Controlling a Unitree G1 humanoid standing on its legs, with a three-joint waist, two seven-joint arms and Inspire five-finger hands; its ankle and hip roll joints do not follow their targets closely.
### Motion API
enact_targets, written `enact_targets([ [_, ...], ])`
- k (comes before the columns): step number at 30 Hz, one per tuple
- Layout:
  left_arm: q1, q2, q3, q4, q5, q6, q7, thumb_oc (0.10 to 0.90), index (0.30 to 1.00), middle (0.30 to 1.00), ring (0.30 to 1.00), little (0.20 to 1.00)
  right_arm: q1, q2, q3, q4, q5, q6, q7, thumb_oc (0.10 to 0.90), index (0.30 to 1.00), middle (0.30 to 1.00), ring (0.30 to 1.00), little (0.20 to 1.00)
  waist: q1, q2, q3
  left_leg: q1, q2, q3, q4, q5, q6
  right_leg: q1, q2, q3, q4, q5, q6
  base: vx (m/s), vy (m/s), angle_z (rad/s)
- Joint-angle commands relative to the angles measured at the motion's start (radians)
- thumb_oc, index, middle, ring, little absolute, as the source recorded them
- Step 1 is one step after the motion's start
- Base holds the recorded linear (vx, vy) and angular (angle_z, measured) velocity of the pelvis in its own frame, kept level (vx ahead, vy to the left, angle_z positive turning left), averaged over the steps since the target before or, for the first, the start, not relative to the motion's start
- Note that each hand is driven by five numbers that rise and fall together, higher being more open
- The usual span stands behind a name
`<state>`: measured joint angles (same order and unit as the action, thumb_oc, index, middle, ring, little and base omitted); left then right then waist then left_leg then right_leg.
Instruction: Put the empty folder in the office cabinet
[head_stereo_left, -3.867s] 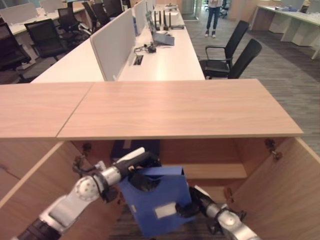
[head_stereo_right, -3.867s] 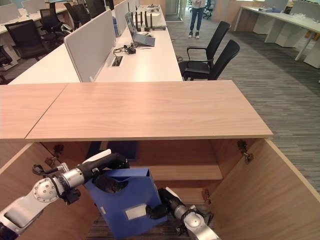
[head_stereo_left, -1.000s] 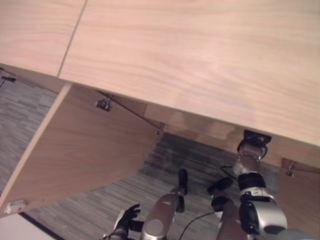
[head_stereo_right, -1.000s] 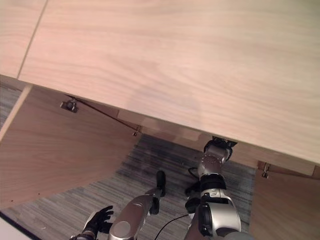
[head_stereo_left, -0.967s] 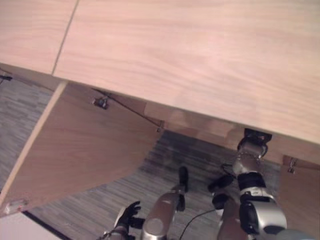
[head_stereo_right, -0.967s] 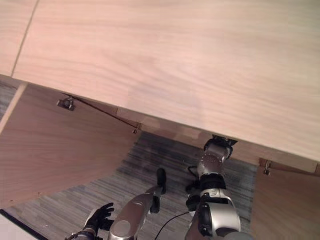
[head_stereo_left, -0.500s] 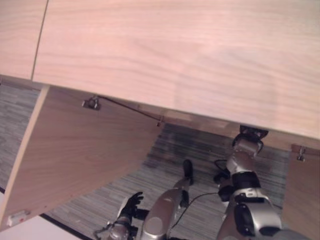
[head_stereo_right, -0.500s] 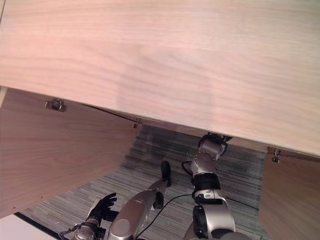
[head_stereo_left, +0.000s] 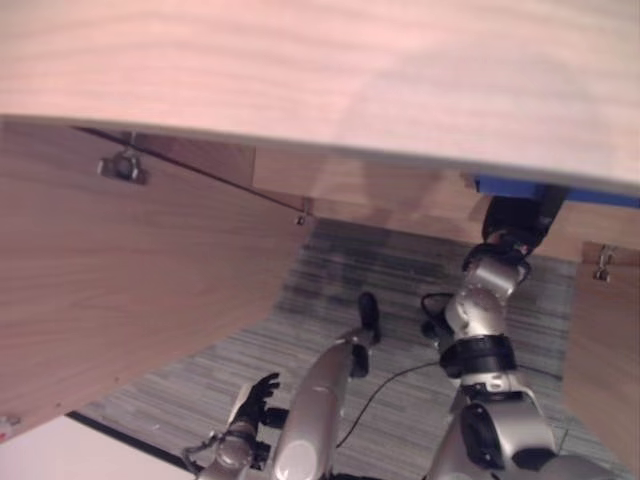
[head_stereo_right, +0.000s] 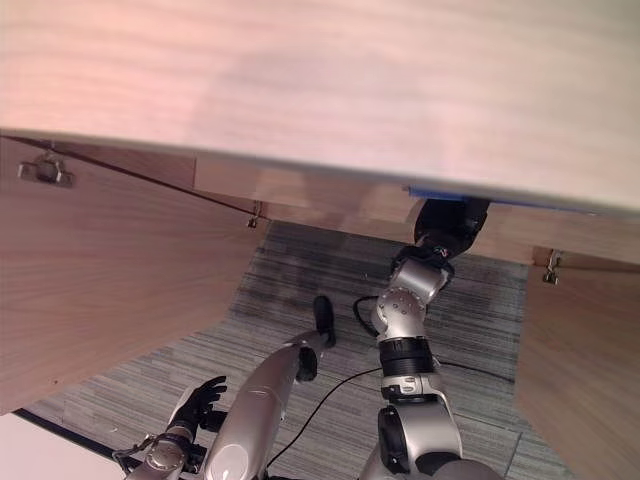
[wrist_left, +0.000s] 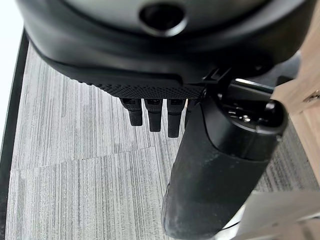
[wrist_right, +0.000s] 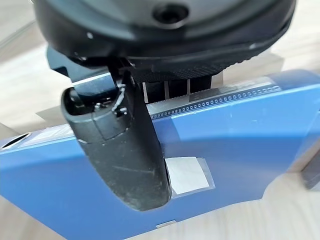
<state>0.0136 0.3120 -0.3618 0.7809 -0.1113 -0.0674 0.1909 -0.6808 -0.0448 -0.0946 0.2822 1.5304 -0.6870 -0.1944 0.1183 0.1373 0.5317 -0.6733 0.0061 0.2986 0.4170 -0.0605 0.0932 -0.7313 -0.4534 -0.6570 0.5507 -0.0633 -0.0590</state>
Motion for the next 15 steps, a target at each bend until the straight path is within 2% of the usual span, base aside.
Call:
enact_targets([
  [1, 0.1, 0.108, -0.016, -0.021, -0.004, 0.01, 0.034, 0.8, 0.9, 0.9, 0.9, 0.9, -0.013, -0.023, 0.006, -0.158, -0.122, -0.037, 0.044, 0.4, 0.3, 0.3, 0.3, 0.3, 0.014, 0.003, -0.012, -0.015, 0.06, -0.001, 0.026, -0.09, -0.077, 0.023, -0.096, 0.066, 0.06, 0.02, 0.154, -0.03, 0.034, 0.0],
  [9, 0.11, 0.129, -0.018, -0.052, -0.005, 0.009, 0.04, 0.8, 0.9, 0.9, 0.9, 0.9, -0.014, -0.047, 0.02, -0.213, -0.156, -0.037, 0.031, 0.4, 0.3, 0.3, 0.3, 0.3, 0.013, 0.003, -0.012, -0.114, 0.067, 0.0, 0.099, -0.111, -0.067, -0.058, -0.119, 0.087, 0.11, -0.003, 0.14, -0.02, 0.019, -0.03],
  [15, 0.132, 0.158, -0.02, -0.09, -0.005, 0.006, 0.045, 0.8, 0.9, 0.9, 0.9, 0.9, -0.048, -0.115, 0.038, -0.246, -0.214, -0.033, 0.005, 0.4, 0.3, 0.3, 0.3, 0.3, 0.018, 0.0, -0.012, -0.163, 0.068, 0.005, 0.1, -0.104, -0.067, -0.107, -0.12, 0.097, 0.106, 0.009, 0.142, -0.03, 0.01, -0.05],
])
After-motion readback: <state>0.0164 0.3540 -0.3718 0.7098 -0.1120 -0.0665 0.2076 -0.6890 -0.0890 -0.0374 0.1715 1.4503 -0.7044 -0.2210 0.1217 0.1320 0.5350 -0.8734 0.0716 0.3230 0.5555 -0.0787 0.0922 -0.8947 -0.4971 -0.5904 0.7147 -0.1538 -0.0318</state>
